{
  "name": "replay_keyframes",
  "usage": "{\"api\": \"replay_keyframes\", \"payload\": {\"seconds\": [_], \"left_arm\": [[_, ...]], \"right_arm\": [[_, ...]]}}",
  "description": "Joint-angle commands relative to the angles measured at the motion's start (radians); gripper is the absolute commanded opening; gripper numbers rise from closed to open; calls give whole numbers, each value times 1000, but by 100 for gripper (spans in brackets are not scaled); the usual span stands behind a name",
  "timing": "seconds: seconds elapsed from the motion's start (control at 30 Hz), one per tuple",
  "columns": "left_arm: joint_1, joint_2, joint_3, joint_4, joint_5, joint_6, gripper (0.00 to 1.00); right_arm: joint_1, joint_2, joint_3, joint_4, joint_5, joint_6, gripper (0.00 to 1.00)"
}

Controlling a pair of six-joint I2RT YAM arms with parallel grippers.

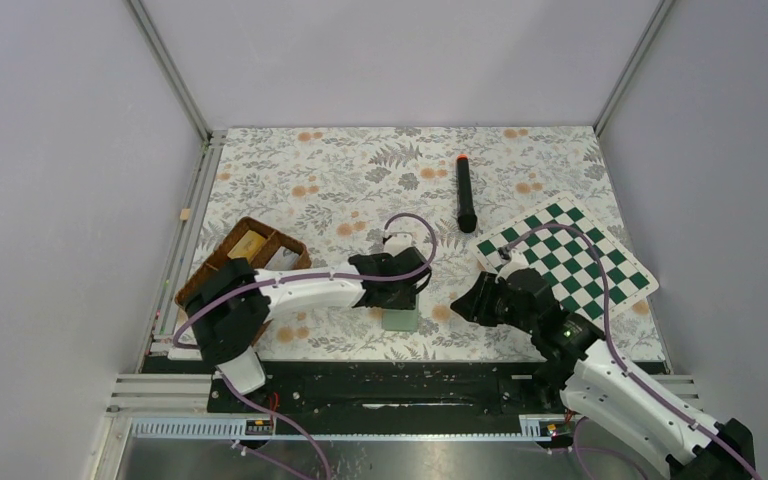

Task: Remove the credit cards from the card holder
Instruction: Move the card holder to the center of the board, then open the card holder at the center of the board.

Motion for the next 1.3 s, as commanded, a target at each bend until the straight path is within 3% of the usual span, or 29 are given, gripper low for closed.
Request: {"api": "replay_keyframes", "payload": {"seconds": [0.0, 0.2, 0.43, 0.6, 0.97, 1.27], "left_arm": [[-5, 49, 73, -36, -43, 39, 43], [-5, 50, 62, -72, -56, 16, 41], [-10, 78, 42, -49, -9, 11, 41], [-12, 96, 53, -49, -11, 10, 39], [-20, 96, 34, -38, 4, -11, 18], [-21, 59, 10, -6, 34, -22, 11]], "right_arm": [[6, -62, -15, 35, 12, -13, 37], [6, -51, -31, 82, 21, -17, 37], [7, 144, -33, 283, -79, 14, 39], [6, 249, -47, 403, -120, 32, 49], [6, 442, -91, 583, -120, 50, 49], [6, 554, -97, 665, -165, 69, 52]]}}
